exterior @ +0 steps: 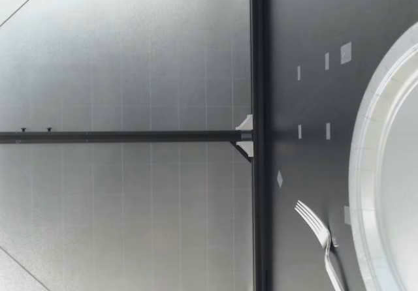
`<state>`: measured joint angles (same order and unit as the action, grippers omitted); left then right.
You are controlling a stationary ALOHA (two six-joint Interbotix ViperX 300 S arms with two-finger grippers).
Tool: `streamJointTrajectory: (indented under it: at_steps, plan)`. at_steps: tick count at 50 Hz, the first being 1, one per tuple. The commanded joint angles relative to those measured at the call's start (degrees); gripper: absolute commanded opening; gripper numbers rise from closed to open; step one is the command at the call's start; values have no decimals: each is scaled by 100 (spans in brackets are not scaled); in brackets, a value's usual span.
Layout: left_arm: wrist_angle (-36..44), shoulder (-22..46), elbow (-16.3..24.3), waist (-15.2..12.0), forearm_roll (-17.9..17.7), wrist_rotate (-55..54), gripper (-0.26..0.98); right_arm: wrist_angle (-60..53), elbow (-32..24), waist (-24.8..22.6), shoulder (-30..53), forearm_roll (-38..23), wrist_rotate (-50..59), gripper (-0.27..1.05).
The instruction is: Pick up the fork and place it on the plate.
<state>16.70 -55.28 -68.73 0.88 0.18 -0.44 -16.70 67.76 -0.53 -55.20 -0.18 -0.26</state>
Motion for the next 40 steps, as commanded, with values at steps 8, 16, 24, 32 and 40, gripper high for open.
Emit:
streamJointTrajectory:
  at_steps: [8,16,24,32,40]
  plan:
    - [-167,-220,53,-9,-422,-35,-2,-26,220,35,-290,141,158,-7]
    - [-1301,-176,510,-193,-650,-44,-2,79,202,53,-598,325,290,-7]
    - [-2681,18,1301,-624,-817,-220,-2,1055,-62,369,-483,387,378,-7]
    - [-3656,642,1450,-1195,-861,-1055,-2,2399,-448,993,-132,404,712,-7]
    - [-3656,1169,1257,-1266,-844,-1608,-2,2637,-387,1230,-176,396,888,3]
